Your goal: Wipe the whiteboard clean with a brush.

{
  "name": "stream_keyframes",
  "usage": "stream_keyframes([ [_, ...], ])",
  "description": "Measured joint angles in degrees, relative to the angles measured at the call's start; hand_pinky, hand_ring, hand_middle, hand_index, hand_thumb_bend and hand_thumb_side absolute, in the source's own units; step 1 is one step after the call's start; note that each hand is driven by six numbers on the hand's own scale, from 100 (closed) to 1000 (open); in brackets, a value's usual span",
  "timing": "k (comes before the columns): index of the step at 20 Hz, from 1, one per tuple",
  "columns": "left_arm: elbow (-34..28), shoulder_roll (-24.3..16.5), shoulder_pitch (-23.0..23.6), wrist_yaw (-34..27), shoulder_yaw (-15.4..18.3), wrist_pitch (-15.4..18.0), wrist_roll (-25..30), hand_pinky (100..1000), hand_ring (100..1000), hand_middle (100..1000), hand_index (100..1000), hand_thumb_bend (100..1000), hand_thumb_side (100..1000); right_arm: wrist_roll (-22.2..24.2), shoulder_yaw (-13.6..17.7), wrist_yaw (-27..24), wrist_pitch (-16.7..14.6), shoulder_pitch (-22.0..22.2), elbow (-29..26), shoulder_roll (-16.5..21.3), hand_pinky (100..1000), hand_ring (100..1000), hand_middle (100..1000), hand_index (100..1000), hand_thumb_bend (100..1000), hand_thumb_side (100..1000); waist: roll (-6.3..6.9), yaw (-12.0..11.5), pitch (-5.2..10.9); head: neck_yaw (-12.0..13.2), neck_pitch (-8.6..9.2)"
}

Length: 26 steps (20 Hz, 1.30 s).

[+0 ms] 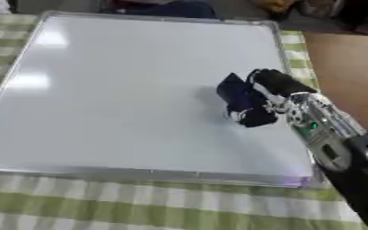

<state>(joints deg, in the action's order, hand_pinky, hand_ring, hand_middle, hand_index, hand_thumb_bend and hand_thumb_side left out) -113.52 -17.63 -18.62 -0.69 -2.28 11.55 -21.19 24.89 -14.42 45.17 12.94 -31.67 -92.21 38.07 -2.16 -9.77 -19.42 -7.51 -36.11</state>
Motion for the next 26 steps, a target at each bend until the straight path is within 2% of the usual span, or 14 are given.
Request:
stream_keyframes([
  [9, 0.00, 0.00, 0.00, 0.00, -0.28, -0.20, 0.24, 632, 762, 759, 689, 204, 1000, 0.47, 1.67, -2.66, 1.59, -0.11, 2.13, 0.19, 576, 652, 538, 100, 149, 428, 0.28, -0.11, -0.13, -0.02, 0.00],
  [17, 0.00, 0.00, -0.11, -0.05, -0.29, -0.19, 0.30, 633, 763, 760, 689, 201, 1000, 2.17, 0.73, -2.91, 0.20, -0.29, 2.10, 0.59, 577, 663, 542, 100, 152, 430, 0.29, -0.34, -0.35, -0.22, 0.00],
  [21, 0.00, 0.00, -0.13, -0.11, -0.30, -0.13, 0.44, 633, 763, 761, 689, 199, 1000, 3.62, 0.12, -2.89, -0.87, -1.08, 2.11, 0.68, 578, 665, 503, 102, 148, 420, 0.29, -0.45, -0.35, -0.28, 0.00],
  [26, 0.00, 0.00, -0.14, -0.26, -0.34, -0.12, 0.60, 633, 764, 761, 690, 198, 1000, 4.80, -0.50, -2.20, -2.02, -1.82, 2.47, 0.72, 581, 672, 496, 204, 164, 425, 0.26, -0.56, -0.35, -0.53, 0.03],
])
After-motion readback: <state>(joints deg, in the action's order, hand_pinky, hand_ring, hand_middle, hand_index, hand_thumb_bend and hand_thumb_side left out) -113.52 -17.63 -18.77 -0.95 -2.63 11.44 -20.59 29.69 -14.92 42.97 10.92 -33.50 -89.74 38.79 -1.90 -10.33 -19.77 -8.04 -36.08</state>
